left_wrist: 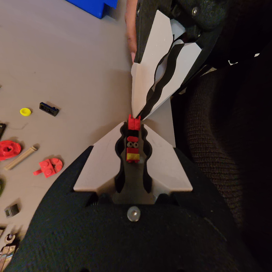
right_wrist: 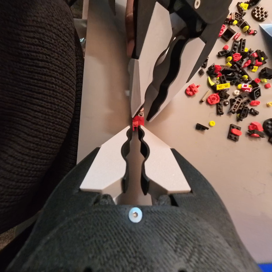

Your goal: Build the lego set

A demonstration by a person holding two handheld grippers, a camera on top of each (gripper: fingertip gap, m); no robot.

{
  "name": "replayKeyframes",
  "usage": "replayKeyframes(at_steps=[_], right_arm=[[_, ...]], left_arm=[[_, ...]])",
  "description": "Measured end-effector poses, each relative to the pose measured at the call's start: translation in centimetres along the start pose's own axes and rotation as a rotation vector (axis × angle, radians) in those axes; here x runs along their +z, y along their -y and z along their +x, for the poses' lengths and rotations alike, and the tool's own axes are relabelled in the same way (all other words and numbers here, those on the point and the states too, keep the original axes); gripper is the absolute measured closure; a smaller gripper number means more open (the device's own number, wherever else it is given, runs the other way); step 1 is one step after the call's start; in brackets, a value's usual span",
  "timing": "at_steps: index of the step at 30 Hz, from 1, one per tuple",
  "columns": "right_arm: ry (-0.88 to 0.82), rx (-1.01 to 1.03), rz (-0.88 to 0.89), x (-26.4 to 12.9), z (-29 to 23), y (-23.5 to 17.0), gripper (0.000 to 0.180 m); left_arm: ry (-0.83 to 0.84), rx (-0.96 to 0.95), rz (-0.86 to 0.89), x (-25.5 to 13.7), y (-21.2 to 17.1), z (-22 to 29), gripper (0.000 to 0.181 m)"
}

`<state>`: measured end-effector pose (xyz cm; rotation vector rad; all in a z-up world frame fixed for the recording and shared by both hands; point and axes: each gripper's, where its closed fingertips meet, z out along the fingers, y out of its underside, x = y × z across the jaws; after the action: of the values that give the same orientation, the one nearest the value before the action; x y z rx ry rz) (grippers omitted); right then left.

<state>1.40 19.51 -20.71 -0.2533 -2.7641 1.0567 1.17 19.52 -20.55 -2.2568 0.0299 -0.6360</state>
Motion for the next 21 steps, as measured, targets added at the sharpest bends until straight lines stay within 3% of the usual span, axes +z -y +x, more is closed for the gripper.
replayKeyframes(at_steps=[21], right_arm=[[0.01, 0.017, 0.01, -0.11, 0.06, -0.03, 0.174]], left_arm=[[-0.032, -0.067, 0.003, 0.13, 0.07, -0.11, 0.172]])
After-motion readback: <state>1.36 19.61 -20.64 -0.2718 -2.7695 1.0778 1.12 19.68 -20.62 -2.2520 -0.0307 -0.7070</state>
